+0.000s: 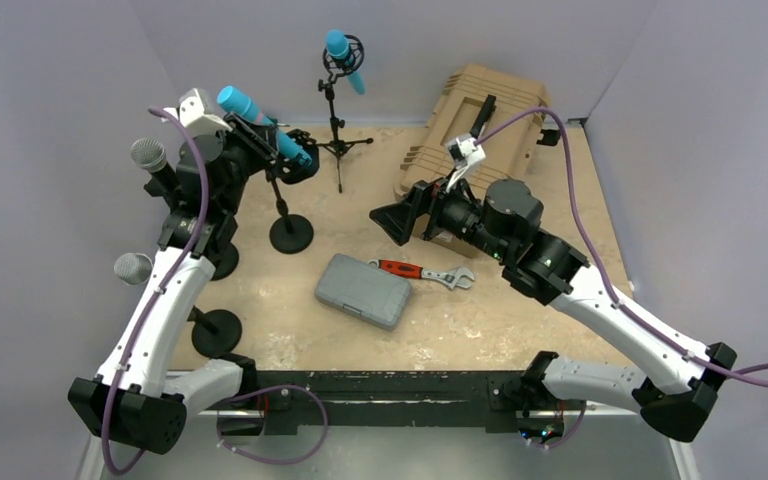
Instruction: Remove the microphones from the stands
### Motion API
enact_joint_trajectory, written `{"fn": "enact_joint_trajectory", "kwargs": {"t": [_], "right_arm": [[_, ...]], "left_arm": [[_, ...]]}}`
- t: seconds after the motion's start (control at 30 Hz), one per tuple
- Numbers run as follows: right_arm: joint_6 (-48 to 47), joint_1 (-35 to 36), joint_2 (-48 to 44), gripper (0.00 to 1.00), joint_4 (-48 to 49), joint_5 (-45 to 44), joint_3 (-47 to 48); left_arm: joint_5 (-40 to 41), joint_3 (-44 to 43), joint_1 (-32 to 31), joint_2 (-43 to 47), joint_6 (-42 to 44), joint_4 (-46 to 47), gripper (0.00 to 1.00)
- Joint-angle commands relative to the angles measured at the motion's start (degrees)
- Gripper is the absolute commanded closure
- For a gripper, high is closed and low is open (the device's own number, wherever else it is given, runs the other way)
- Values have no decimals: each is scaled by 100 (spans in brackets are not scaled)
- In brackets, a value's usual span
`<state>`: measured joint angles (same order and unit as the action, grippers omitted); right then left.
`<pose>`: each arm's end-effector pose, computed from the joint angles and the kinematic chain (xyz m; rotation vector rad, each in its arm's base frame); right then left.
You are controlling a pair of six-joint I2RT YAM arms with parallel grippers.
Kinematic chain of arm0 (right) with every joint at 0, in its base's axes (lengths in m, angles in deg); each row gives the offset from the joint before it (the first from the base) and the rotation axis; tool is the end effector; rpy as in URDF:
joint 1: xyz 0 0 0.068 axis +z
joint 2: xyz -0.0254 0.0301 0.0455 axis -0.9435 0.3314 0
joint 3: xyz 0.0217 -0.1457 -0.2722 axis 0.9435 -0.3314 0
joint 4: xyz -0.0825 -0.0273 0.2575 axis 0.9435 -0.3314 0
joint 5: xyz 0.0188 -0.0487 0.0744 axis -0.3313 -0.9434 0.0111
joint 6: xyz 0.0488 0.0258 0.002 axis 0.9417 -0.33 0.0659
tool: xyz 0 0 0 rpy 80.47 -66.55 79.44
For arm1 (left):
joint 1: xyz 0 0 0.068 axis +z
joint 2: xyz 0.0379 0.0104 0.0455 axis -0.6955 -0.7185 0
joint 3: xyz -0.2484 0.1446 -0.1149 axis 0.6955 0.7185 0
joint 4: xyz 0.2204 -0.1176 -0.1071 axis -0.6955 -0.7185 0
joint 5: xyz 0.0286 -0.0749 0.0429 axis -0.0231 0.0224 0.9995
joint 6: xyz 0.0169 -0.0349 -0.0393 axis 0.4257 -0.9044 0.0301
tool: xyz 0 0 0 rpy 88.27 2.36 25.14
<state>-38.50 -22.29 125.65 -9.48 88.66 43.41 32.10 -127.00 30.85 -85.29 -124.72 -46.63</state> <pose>0.1543 0.1761 0.4609 -0.3243 1.6907 1.0608 0.2390 -0.0487 0.4561 -0.5001 1.5713 -0.5214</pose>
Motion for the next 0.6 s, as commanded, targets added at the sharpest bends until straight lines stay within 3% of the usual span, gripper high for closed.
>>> {"fn": "enact_joint_trajectory", "kwargs": {"t": [0.0, 0.17, 0.37, 0.57], "right_arm": [[65, 30, 246, 1, 219, -96, 124], [99, 40, 517, 1, 305, -46, 265], [39, 66, 776, 1, 133, -107, 444], [-241, 70, 719, 1, -222, -599, 394]], "left_arm": [[-25, -607, -6, 193, 512, 55, 80], [0, -1252, -15, 161, 951, -98, 82], [11, -2207, -15, 230, 1089, -771, 97], [-845, -2237, -15, 823, 679, -1018, 100]]}}
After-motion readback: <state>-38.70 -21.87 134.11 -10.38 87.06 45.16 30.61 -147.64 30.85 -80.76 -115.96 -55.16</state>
